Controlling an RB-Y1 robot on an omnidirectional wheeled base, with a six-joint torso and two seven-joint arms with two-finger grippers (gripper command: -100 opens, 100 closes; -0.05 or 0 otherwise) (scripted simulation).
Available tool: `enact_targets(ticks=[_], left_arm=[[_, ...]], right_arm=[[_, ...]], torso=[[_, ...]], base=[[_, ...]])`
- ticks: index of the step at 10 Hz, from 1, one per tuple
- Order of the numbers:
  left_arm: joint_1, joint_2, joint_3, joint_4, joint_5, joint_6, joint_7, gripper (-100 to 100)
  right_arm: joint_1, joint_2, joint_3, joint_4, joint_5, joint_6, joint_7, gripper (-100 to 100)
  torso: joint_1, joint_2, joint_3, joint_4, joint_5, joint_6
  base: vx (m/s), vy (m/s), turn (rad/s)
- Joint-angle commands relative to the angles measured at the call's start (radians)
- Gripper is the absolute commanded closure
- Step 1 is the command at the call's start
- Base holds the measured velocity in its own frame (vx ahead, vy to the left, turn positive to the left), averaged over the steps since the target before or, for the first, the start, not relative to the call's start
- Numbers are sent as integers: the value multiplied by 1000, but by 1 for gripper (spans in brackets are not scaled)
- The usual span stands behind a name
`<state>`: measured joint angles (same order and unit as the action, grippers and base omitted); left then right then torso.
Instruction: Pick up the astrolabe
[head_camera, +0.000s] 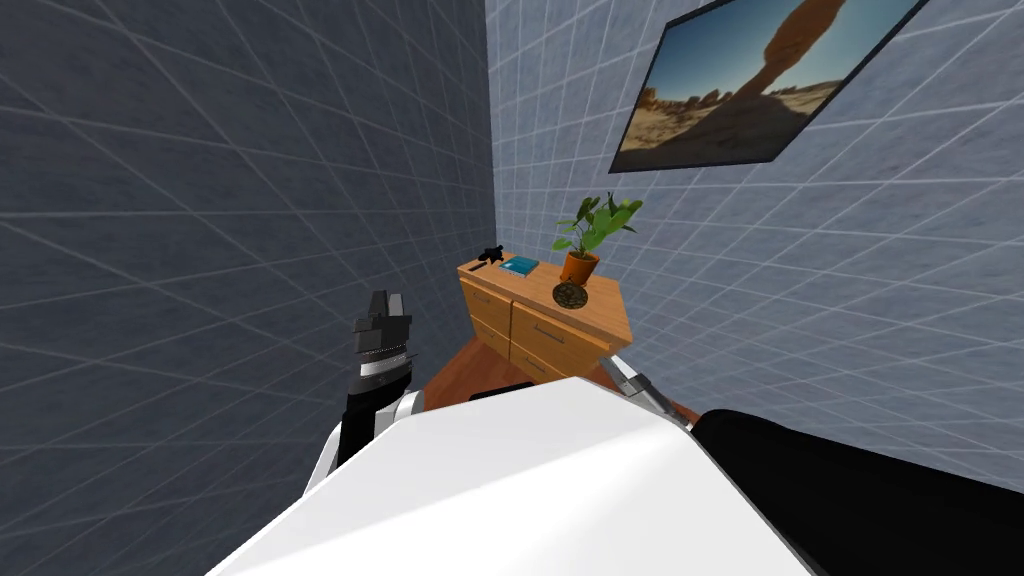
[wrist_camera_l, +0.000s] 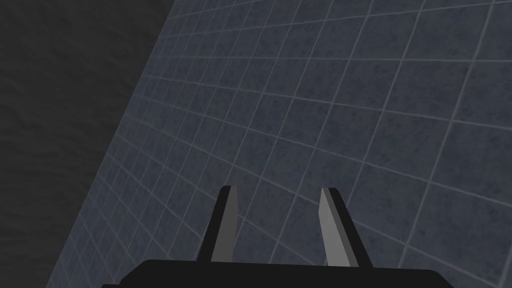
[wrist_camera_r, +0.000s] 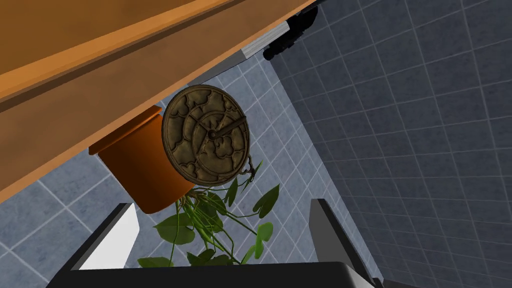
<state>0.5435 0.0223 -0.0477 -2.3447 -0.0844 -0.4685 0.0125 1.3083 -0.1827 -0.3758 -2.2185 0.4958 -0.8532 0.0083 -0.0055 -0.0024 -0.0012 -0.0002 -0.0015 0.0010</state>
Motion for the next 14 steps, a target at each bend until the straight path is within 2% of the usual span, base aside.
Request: enact_targets(ticks=[1,2,3,4,5,6,7,8,9,10,11,12,13,14], left_arm=[[0,0,0,0,0,0,0,0],[0,0,0,0,0,0,0,0],[0,0,0,0,0,0,0,0],[0,0,0,0,0,0,0,0],[0,0,0,0,0,0,0,0],[0,0,0,0,0,0,0,0],[0,0,0,0,0,0,0,0],[0,0,0,0,0,0,0,0],[0,0,0,0,0,0,0,0],[0,0,0,0,0,0,0,0],[0,0,0,0,0,0,0,0],[0,0,0,0,0,0,0,0],[0,0,0,0,0,0,0,0],[0,0,0,0,0,0,0,0]], right_arm=[[50,-9,-49,-2,28,-17,-12,-100],[69,-9,-49,-2,28,-17,-12,-100],[101,-18,-88,3,52,-39,-20,-100],[121,-18,-93,3,52,-39,-20,-100],[148,-28,-133,8,74,-60,-28,-100],[174,-28,-140,8,74,-60,-28,-100],[204,-39,-180,14,96,-82,-37,-100],[225,-39,-188,14,96,-82,-37,-100],[263,-52,-231,20,116,-104,-47,-100],[276,-52,-238,20,116,-104,-47,-100],[321,-66,-279,26,135,-126,-57,-100],[325,-66,-288,26,135,-126,-57,-100],[366,-81,-322,32,154,-148,-68,-100],[374,-81,-340,32,154,-148,-68,-100]], torso=[[0,0,0,0,0,0],[0,-1,0,0,0,-1],[0,-1,-1,0,0,0],[0,-1,-1,0,0,-1],[1,-2,-1,0,0,0],[1,-2,-1,-1,0,-1],[1,-3,-2,-1,0,0],[1,-3,-2,-1,0,-1],[1,-3,-2,-1,0,0],[1,-4,-2,-1,0,-1],[1,-4,-2,-1,0,0],[1,-5,-3,-1,0,-1],[1,-5,-3,-1,0,0],[1,-6,-3,-1,0,0]], base=[[-18,-41,359],[-12,-40,160],[-14,-28,277],[-6,-28,198],[0,-24,377],[3,-31,152],[10,-22,272],[10,-24,165],[14,-21,356],[17,-29,153],[31,-22,270],[27,-24,191],[37,-18,291],[35,-22,157]])
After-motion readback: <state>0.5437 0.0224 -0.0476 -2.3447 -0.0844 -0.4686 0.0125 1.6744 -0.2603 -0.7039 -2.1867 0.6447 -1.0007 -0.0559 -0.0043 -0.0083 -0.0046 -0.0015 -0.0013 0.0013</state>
